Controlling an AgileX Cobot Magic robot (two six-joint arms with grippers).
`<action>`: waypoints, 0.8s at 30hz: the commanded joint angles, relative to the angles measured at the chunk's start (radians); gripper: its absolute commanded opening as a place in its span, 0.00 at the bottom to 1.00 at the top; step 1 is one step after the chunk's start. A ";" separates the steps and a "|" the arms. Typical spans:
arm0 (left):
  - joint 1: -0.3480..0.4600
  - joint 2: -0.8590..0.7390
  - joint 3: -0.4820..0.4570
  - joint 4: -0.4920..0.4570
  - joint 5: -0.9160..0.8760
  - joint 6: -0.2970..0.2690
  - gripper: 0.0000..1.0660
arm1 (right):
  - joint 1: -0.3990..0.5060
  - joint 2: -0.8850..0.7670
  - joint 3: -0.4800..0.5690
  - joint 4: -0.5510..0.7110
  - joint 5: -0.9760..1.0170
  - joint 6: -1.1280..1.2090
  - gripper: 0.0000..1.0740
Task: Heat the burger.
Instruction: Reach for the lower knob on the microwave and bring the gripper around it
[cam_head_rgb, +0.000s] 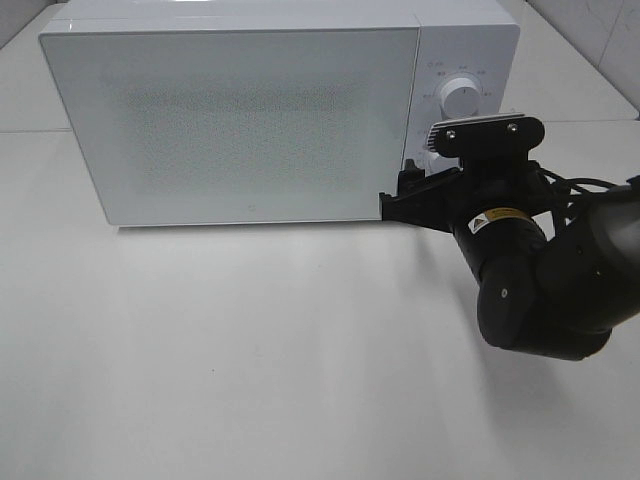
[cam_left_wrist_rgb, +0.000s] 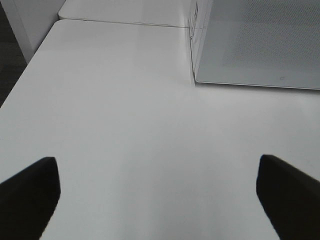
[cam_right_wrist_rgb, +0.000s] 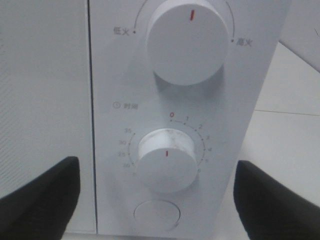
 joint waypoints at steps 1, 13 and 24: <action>-0.003 -0.011 0.001 0.001 0.002 -0.007 0.94 | -0.033 0.008 -0.043 -0.040 -0.079 0.008 0.71; -0.003 -0.011 0.001 0.001 0.002 -0.007 0.94 | -0.035 0.070 -0.110 -0.047 -0.072 0.011 0.71; -0.003 -0.011 0.001 0.001 0.002 -0.007 0.94 | -0.070 0.089 -0.132 -0.062 -0.070 0.022 0.71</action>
